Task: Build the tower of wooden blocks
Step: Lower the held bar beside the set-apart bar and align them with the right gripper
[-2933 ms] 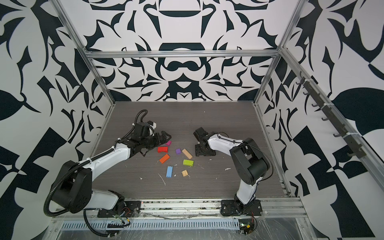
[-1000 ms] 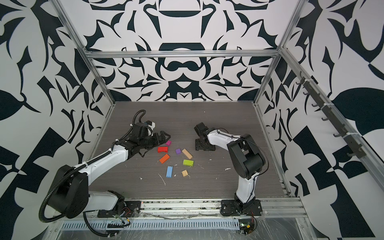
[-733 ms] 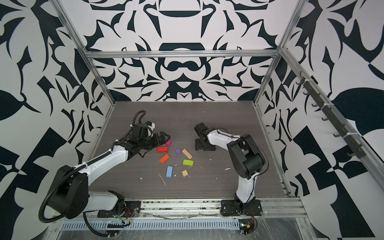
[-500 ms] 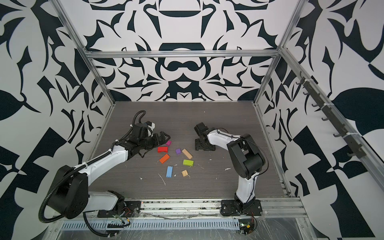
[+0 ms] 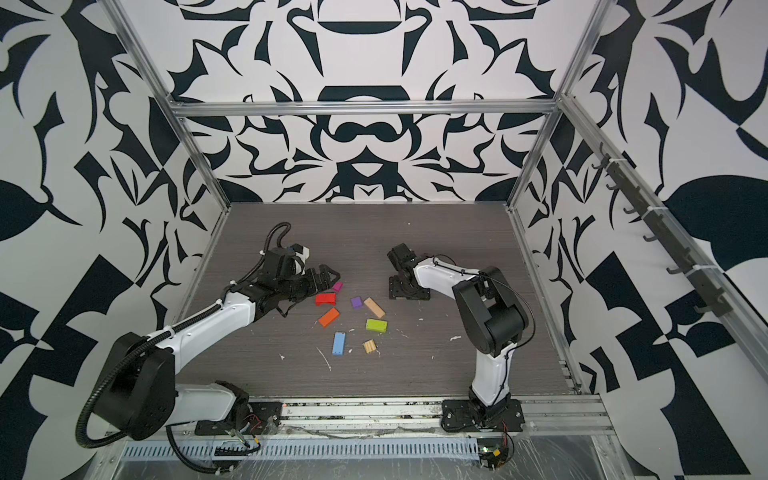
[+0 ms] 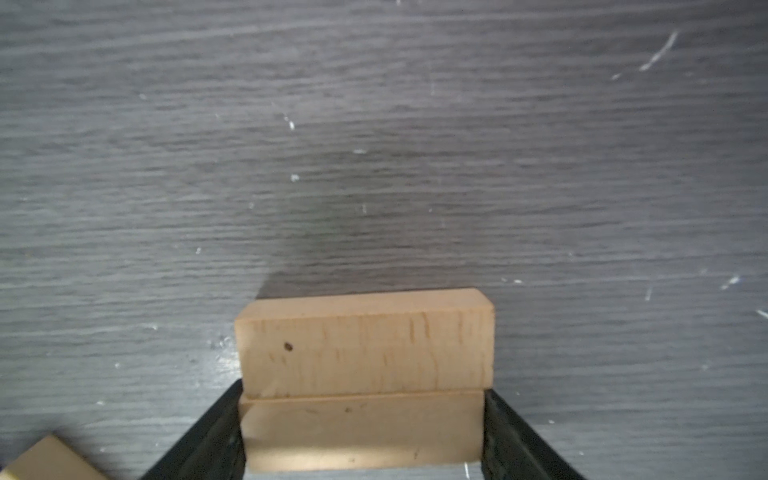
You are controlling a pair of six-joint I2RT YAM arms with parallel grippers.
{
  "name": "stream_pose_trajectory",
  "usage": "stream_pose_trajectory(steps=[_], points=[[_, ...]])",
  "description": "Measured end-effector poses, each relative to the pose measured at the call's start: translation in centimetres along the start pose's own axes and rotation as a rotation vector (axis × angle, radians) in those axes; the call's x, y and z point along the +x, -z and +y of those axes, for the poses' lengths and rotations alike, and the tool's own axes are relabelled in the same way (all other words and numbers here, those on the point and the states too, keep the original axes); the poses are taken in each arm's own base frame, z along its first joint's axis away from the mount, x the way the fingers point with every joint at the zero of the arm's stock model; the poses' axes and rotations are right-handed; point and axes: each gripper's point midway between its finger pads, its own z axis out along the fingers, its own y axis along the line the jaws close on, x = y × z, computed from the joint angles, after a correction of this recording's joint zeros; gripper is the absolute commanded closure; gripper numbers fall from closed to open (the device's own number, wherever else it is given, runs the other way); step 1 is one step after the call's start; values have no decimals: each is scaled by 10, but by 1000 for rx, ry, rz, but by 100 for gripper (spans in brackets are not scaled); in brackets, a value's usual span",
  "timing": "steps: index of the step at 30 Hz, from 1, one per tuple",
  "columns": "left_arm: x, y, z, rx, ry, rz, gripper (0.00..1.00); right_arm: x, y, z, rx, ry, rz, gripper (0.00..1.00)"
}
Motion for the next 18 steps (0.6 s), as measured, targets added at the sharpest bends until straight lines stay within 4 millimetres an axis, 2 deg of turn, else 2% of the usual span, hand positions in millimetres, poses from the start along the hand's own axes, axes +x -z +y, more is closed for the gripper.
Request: stream_pose_trajectory(steps=[18], points=[[0, 0, 0, 0, -1, -2, 0, -2, 0, 1, -1, -1, -2, 12]])
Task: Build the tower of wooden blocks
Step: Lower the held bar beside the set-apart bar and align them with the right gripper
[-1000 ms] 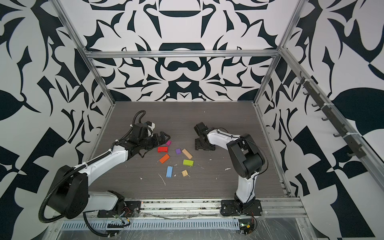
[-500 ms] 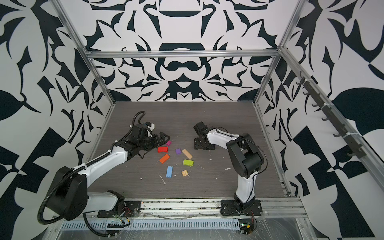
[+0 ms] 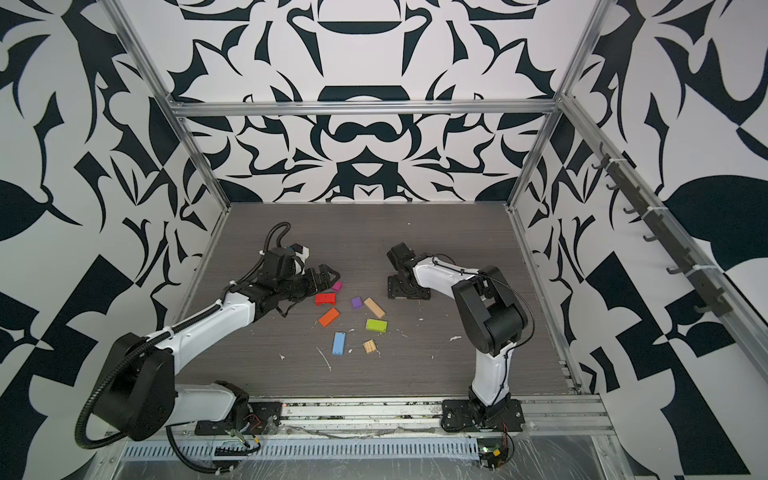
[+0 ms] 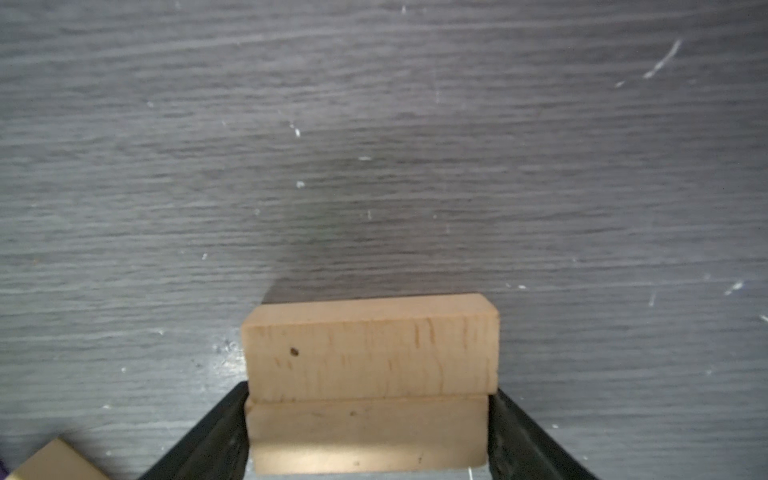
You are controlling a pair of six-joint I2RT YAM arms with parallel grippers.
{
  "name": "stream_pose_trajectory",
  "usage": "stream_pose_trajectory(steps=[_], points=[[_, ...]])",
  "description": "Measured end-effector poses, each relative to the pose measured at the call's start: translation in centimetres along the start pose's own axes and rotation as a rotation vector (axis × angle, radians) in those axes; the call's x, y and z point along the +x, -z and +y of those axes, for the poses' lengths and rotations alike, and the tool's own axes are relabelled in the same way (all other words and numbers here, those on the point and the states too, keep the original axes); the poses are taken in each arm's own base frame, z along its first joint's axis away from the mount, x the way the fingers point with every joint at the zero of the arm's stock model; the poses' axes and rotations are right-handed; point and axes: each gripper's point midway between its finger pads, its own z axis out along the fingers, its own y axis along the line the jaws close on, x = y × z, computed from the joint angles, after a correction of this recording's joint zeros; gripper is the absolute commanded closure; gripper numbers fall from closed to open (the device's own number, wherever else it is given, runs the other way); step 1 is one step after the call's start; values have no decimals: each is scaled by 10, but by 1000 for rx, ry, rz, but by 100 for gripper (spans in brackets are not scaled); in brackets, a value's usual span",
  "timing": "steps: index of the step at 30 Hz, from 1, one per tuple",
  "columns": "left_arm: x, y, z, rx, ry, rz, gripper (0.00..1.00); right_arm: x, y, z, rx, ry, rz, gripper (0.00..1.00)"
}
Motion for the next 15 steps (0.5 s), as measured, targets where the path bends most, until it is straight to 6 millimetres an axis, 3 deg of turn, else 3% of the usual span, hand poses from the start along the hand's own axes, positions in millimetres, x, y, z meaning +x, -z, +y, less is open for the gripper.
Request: stream_pose_trajectory(steps=[15], points=[[0, 0, 0, 0, 0, 0, 0, -4, -1, 0, 9, 12, -4, 9]])
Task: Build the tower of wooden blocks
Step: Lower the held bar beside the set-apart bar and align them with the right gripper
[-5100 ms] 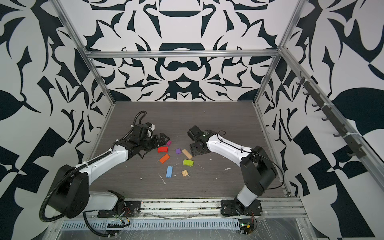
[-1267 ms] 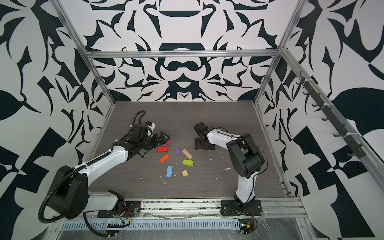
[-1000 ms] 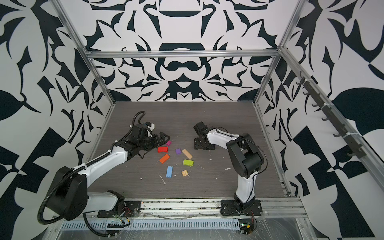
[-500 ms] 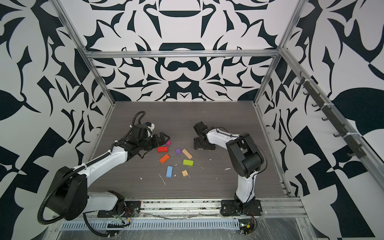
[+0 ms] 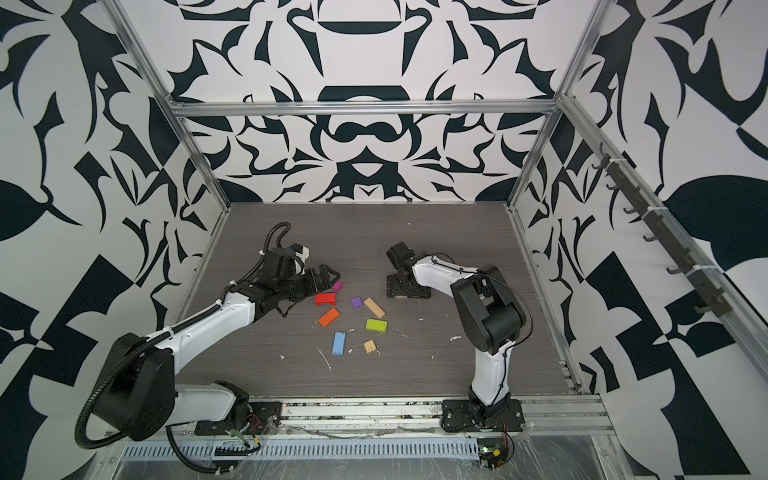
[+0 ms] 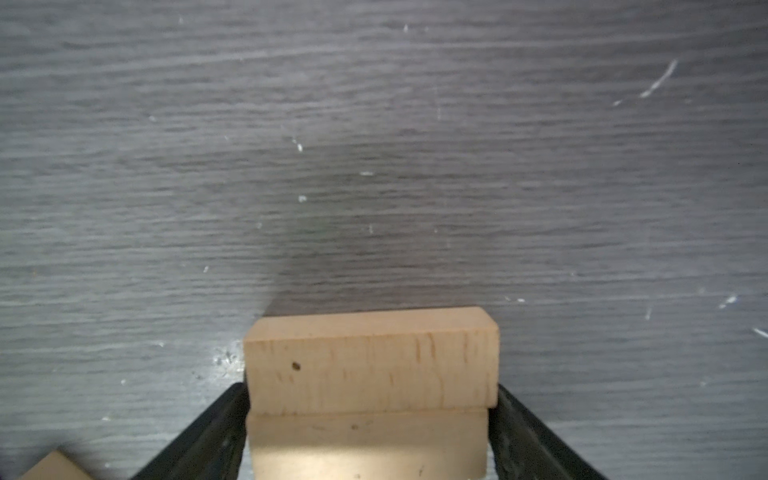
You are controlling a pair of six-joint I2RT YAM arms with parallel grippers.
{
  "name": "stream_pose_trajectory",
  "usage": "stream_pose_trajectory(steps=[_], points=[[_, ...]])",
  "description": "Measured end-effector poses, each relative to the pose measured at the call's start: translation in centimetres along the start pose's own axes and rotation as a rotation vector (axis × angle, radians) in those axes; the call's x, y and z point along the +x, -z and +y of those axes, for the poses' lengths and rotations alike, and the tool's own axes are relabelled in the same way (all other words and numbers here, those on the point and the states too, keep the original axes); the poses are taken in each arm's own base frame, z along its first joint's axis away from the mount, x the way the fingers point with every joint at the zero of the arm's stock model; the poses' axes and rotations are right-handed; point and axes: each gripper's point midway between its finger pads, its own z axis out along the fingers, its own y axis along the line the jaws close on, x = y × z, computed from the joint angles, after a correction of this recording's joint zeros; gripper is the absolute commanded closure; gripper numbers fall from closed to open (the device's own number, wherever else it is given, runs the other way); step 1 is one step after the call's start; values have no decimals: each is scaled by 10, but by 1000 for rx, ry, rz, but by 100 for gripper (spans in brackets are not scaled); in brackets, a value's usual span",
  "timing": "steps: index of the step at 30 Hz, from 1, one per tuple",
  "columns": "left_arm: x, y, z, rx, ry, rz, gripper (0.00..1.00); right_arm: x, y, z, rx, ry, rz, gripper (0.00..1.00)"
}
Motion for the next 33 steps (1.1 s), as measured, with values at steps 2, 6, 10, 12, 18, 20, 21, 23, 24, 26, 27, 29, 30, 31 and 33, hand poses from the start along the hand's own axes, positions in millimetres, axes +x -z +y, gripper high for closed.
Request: stream_pose_trajectory(steps=[2, 6, 10, 12, 18, 20, 21, 23, 24, 26, 27, 29, 30, 31, 33], points=[[0, 0, 0, 0, 0, 0, 1, -1, 0, -1, 4, 1, -2, 10], [0, 0, 0, 0, 0, 0, 1, -1, 0, -3, 10, 6, -3, 10], [0, 0, 0, 0, 0, 0, 0, -3, -1, -2, 10, 11, -5, 10], [0, 0, 0, 0, 0, -1, 1, -5, -2, -2, 10, 13, -6, 11], [0, 0, 0, 0, 0, -1, 0, -9, -3, 1, 5, 22, -13, 12], [0, 0, 0, 0, 0, -1, 0, -9, -3, 1, 5, 25, -14, 13], [0, 0, 0, 0, 0, -1, 0, -9, -3, 1, 5, 26, -14, 14], [0, 0, 0, 0, 0, -1, 0, -9, -3, 1, 4, 27, -14, 14], [0, 0, 0, 0, 0, -1, 0, -9, -3, 1, 4, 27, -14, 14], [0, 0, 0, 0, 0, -1, 0, -9, -3, 1, 4, 28, -14, 14], [0, 0, 0, 0, 0, -1, 1, -9, -3, 1, 4, 28, -14, 14], [0, 0, 0, 0, 0, -1, 0, -9, -3, 1, 4, 28, -14, 14], [0, 0, 0, 0, 0, -1, 0, -9, -3, 1, 5, 27, -13, 14], [0, 0, 0, 0, 0, -1, 0, -9, -3, 1, 5, 27, -13, 14], [0, 0, 0, 0, 0, -1, 0, -9, -3, 1, 4, 27, -14, 14]])
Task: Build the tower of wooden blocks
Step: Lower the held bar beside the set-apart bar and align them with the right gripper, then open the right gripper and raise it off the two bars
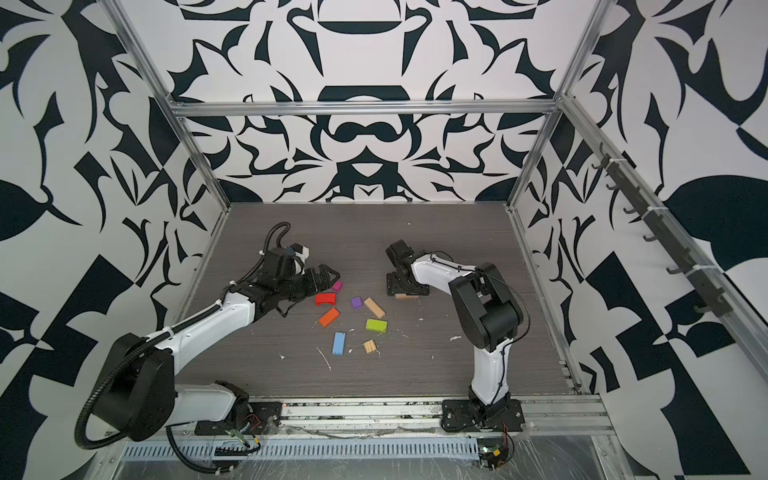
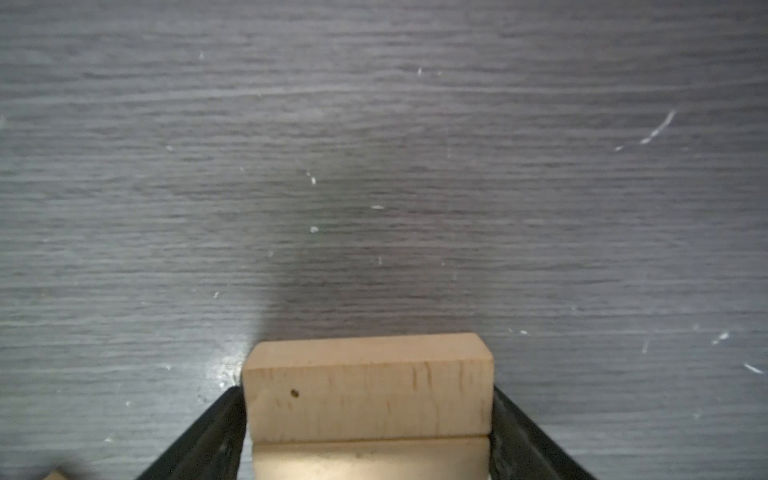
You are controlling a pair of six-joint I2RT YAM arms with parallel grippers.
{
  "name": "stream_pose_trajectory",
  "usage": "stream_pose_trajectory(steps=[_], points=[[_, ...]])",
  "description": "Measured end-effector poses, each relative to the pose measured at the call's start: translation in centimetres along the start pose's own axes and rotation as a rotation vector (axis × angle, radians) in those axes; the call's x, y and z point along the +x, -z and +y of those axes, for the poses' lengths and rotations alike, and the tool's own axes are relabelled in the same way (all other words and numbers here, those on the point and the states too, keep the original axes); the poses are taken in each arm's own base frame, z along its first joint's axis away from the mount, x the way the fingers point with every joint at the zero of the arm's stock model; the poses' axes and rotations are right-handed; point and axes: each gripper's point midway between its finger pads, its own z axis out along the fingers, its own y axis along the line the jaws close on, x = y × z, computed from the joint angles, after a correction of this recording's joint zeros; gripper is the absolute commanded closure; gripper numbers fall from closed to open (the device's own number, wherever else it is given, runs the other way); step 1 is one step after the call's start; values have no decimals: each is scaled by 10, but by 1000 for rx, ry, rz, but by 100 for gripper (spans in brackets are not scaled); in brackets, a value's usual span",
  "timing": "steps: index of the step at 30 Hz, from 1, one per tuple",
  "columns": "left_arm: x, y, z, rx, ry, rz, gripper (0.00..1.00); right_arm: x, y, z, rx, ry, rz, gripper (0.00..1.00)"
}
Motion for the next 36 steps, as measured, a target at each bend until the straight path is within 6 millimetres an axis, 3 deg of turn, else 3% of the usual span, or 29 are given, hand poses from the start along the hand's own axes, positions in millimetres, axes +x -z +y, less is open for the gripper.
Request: stream_pose_trajectory(steps=[12, 21, 36], points=[[0, 0, 0, 0, 0, -1, 1, -2, 2, -1, 4, -2, -8, 6], [0, 0, 0, 1, 0, 0, 0, -7, 11, -1, 0, 8, -33, 5], [0, 0, 0, 1, 1, 0, 0, -24, 54, 2, -40, 32, -119, 12]])
